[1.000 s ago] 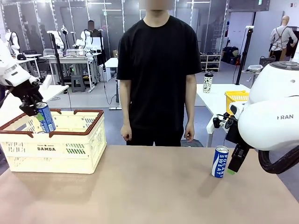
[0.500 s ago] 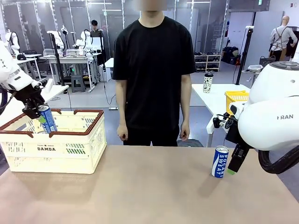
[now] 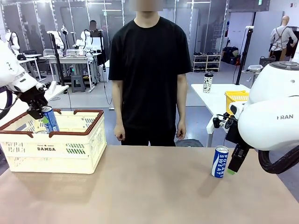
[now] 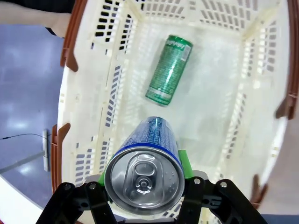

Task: Place the drinks into the Shopping basket.
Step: Pick up one drink and place it into the Shopping basket.

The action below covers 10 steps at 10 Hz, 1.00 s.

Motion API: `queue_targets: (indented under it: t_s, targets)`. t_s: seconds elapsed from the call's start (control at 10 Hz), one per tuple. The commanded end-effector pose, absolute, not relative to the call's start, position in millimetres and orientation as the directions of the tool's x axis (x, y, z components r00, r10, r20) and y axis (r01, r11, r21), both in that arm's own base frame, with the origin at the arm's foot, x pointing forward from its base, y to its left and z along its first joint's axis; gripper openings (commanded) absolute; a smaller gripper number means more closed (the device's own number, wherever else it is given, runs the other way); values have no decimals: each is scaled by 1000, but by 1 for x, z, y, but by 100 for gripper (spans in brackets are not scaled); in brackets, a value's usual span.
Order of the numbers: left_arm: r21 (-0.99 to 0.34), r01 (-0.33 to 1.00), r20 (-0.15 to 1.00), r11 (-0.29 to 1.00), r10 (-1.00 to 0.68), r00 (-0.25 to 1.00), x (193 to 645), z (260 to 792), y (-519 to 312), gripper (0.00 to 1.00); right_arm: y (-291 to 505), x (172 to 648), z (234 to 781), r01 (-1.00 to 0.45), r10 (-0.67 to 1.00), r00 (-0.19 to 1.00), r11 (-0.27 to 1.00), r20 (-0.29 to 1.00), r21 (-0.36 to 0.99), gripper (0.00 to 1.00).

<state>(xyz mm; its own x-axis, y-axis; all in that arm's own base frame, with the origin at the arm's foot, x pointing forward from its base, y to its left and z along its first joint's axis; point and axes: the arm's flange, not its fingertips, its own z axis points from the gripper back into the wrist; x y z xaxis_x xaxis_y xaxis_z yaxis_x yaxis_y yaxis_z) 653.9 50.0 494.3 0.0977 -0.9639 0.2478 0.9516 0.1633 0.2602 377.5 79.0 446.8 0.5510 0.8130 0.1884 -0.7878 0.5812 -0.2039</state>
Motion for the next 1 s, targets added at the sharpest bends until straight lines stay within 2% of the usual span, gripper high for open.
queue_targets:
  t_s: [0.0, 0.9]
  targets:
    - [241, 963, 278, 119, -959, 50, 682, 492, 55, 58, 79, 378, 447, -787, 812, 553, 583, 188, -203, 100]
    - [150, 987, 289, 60, -957, 14, 694, 446, 42, 58, 79, 378, 447, -787, 812, 553, 583, 188, -203, 100]
